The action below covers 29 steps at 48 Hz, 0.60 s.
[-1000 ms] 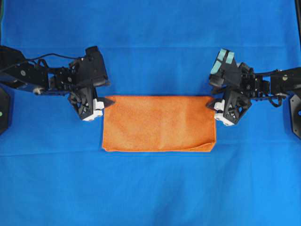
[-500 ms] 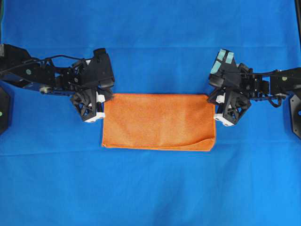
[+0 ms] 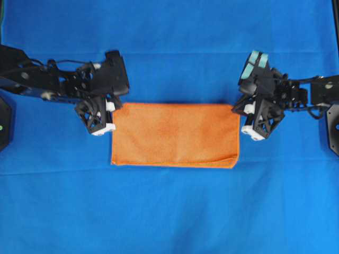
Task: Fold the orange towel.
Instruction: 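Grasp the folded towel's left and right ends with both grippers, then lift the towel and rotate it a quarter turn with both grippers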
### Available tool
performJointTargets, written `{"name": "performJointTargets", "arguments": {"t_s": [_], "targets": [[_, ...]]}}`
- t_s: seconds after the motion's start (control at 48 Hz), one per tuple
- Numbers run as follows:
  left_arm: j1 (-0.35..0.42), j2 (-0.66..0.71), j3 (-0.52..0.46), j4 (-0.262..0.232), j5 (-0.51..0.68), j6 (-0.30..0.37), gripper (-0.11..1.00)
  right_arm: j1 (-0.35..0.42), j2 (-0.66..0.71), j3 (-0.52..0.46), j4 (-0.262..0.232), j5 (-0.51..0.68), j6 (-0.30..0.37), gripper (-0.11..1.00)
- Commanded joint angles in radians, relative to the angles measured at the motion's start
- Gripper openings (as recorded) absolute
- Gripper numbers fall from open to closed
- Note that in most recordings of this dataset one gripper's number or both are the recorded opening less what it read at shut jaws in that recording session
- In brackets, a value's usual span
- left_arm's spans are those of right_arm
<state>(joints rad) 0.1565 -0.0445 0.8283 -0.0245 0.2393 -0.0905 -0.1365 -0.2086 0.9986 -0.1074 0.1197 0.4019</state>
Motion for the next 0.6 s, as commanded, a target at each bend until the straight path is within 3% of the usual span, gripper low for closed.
{"name": "performJointTargets", "arguments": {"t_s": [0.0, 0.271, 0.583], "targets": [[0.002, -0.094, -0.040, 0.000, 0.064, -0.005, 0.03, 0.005, -0.084, -0.035, 0.003, 0.064, 0.000, 0.03], [-0.008, -0.262, -0.083, 0.000, 0.166, 0.008, 0.03, 0.015, -0.291, -0.094, 0.000, 0.238, -0.012, 0.03], [-0.025, -0.324, -0.087, 0.002, 0.170, 0.003, 0.03, 0.015, -0.334, -0.095, -0.003, 0.241, -0.012, 0.03]]}}
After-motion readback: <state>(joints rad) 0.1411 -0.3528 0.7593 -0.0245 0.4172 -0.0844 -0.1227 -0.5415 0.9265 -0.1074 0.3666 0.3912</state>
